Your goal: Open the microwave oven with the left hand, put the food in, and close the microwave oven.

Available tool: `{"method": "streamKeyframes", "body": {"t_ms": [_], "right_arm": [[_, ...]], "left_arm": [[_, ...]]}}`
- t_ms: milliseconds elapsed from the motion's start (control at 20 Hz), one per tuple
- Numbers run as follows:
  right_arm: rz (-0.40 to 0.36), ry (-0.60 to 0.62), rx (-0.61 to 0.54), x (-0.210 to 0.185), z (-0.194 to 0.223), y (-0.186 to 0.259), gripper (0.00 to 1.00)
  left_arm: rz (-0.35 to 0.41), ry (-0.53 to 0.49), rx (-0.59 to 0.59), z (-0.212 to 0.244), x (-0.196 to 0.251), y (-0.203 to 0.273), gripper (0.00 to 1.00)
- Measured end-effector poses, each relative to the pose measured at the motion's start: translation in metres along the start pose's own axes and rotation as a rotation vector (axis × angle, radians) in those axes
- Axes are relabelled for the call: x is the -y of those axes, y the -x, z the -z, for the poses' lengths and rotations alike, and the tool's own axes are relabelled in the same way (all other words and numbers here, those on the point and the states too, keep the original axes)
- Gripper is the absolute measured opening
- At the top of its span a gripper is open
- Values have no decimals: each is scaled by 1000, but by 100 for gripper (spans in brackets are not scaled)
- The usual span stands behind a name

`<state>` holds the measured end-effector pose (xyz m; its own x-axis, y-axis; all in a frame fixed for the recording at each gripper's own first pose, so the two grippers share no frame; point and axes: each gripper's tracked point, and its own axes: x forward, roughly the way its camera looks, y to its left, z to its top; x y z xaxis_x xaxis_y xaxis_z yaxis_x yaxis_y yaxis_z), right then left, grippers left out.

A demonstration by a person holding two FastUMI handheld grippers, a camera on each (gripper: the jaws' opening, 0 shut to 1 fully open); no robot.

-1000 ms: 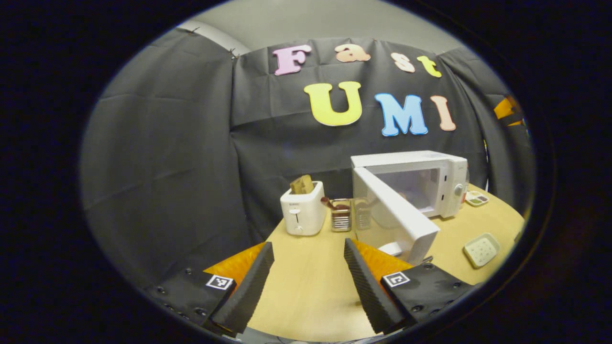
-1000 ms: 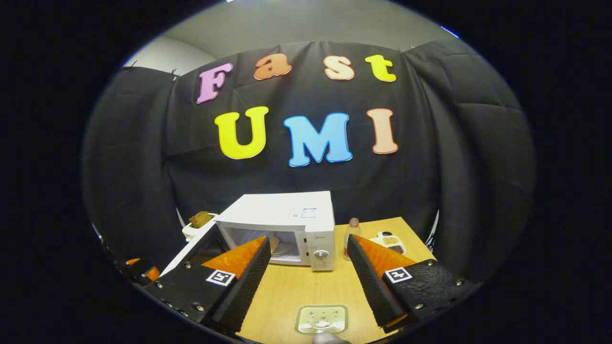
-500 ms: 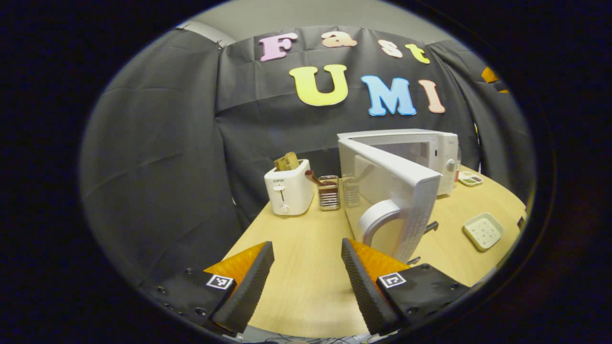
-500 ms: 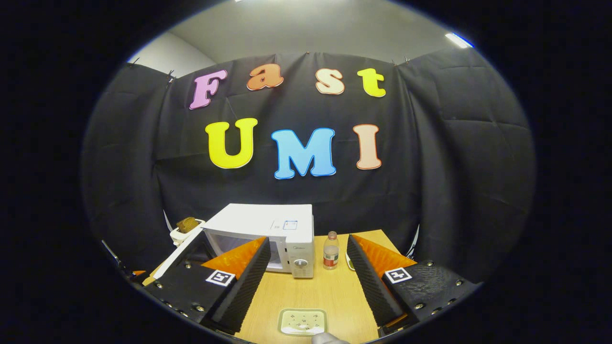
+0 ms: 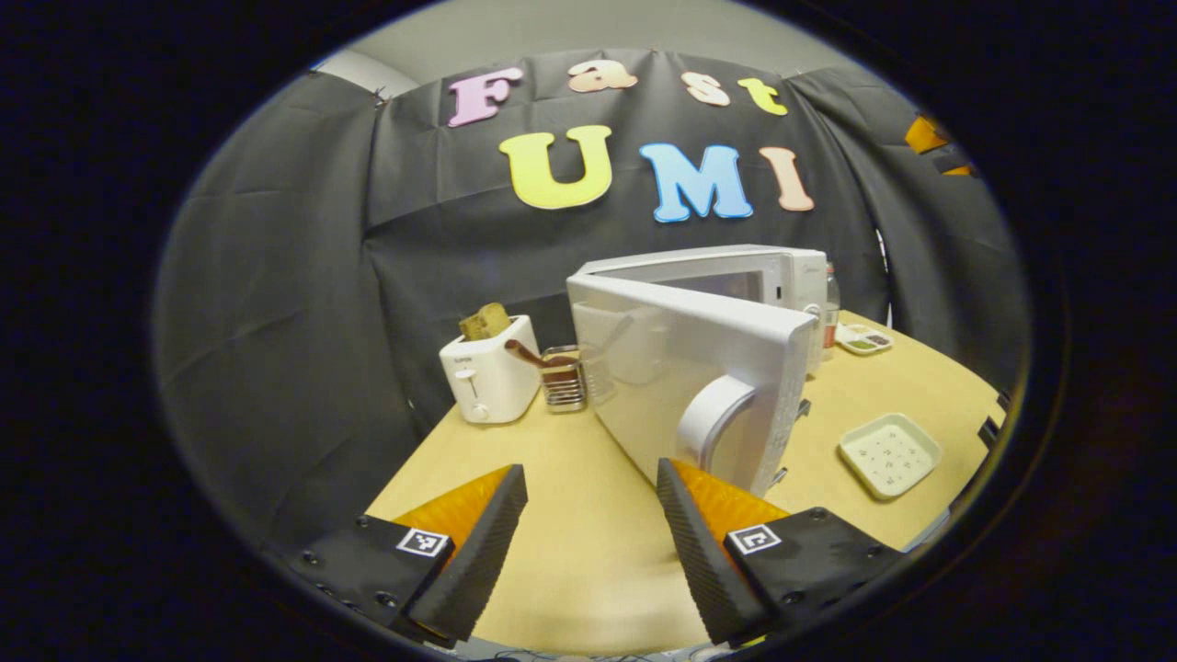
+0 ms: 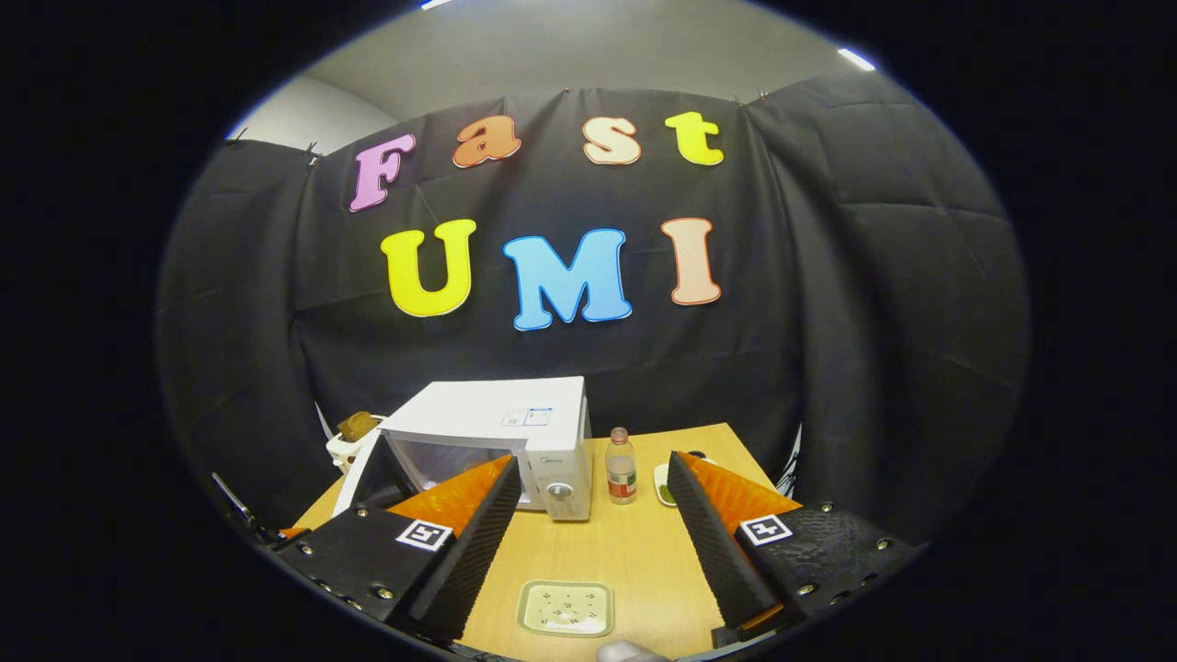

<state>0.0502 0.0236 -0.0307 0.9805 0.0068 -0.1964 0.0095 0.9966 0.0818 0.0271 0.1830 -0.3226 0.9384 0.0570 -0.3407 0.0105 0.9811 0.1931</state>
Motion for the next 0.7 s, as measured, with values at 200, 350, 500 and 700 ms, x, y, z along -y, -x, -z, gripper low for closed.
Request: {"method": "streamKeyframes", "body": {"t_ms": [200,350,500,700], "right_arm": [[33,-11,-14,46,0,-5,93],[75,-25,-18,81,3,-5,93],[104,-18,-50,109,16,-6,98],[134,-42,-77,135,22,-8,98]], "left_arm": [[58,-17,20,-15,63,-17,94],[90,-8,21,-26,105,-37,95],[127,-1,46,-43,145,-56,94],[176,11,70,-68,187,-95,95]]}}
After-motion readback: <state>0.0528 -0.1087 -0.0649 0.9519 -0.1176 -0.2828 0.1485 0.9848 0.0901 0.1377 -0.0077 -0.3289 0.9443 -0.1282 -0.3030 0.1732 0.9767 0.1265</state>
